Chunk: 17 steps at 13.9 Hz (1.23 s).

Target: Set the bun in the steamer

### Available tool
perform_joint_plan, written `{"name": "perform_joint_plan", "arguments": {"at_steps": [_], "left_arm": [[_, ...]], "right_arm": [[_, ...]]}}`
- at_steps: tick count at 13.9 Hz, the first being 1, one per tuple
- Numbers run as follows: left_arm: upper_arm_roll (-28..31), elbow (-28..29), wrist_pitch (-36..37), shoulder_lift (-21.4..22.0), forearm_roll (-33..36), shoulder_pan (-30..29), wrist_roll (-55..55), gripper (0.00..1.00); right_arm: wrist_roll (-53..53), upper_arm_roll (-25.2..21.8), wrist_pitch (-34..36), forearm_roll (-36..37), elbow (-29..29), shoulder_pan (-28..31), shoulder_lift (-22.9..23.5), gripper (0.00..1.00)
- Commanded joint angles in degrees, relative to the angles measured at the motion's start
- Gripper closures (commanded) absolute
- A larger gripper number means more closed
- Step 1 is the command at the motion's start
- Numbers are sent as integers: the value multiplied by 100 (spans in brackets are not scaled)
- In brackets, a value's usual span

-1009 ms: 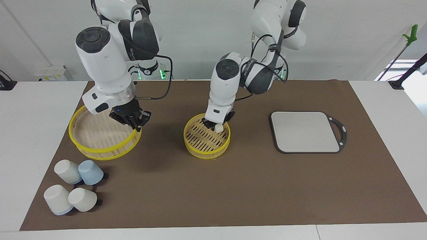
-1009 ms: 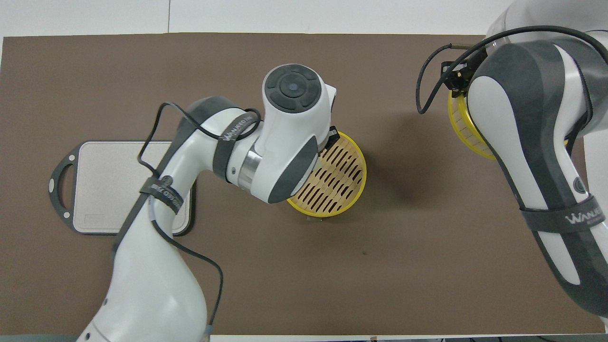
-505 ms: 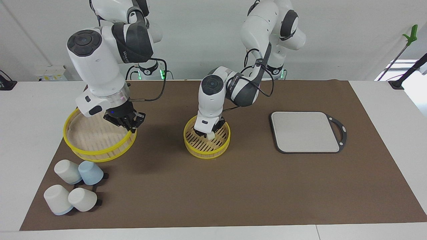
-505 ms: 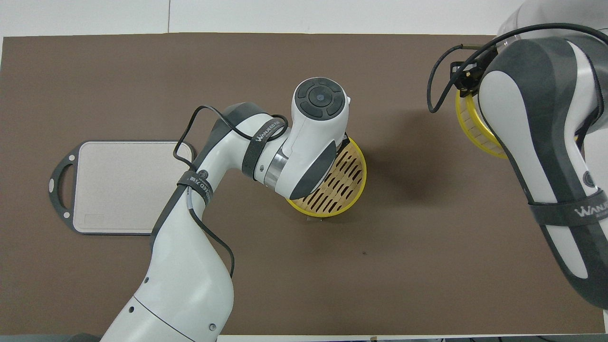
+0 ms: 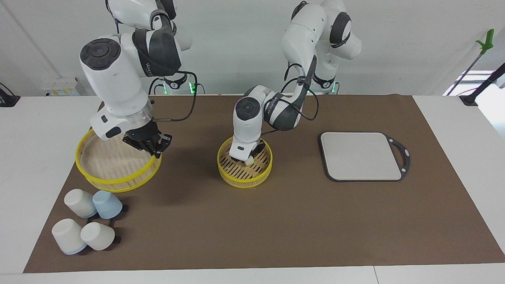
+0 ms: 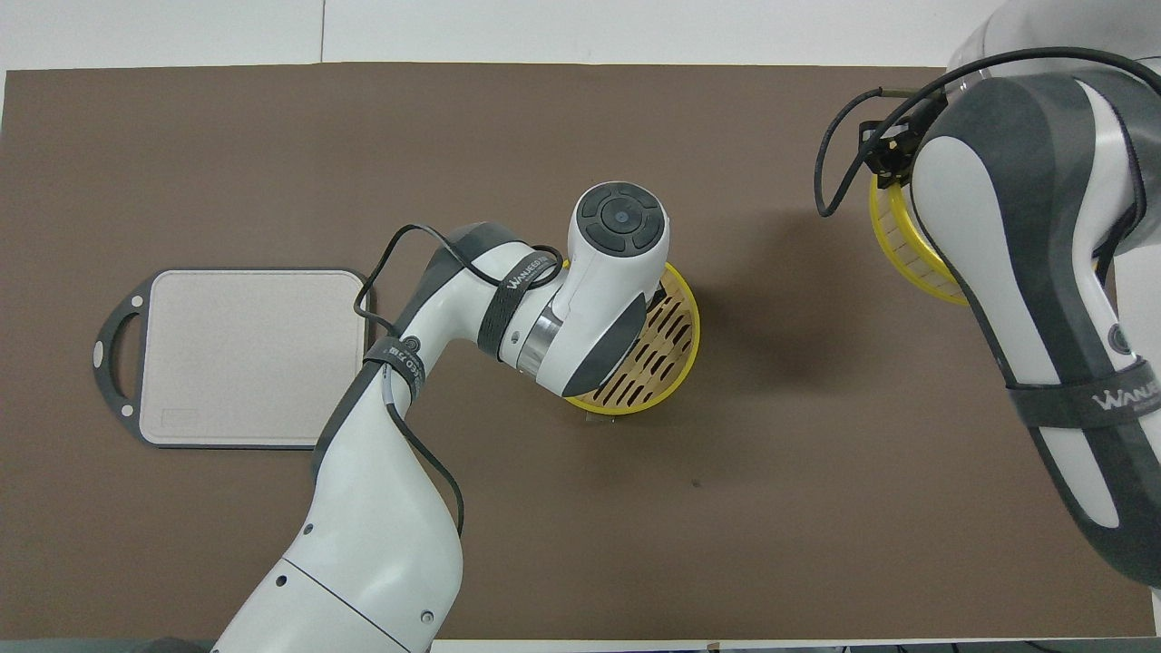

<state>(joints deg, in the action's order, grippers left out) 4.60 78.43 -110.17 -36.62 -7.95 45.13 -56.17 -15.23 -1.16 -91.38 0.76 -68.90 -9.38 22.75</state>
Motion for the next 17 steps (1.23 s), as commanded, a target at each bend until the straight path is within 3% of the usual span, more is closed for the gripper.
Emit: {"name": "perform_joint_plan", "arguments": {"at_steps": [1, 5, 8, 12, 14, 17], "left_arm": [[50, 216, -276, 67, 48, 66, 10, 0], [68, 138, -190, 172, 13, -4, -17, 0], [120, 199, 223, 724, 30, -249, -17, 0], [120, 725, 523, 1726, 56, -1189, 202, 0], [120, 770, 767, 1964, 74, -1733, 491, 0], [120, 779, 1435, 2386, 74, -2637, 1981, 0]], "right_arm": [[126, 72, -213, 47, -272, 76, -218, 100], [126, 72, -486, 38, -615, 76, -359, 100], [126, 72, -495, 29, -616, 76, -360, 100], [30, 124, -486, -24, -607, -20, -359, 100], [-477, 142, -495, -259, -580, -291, -351, 100], [-1470, 142, -643, -481, -563, -914, -307, 100]]}}
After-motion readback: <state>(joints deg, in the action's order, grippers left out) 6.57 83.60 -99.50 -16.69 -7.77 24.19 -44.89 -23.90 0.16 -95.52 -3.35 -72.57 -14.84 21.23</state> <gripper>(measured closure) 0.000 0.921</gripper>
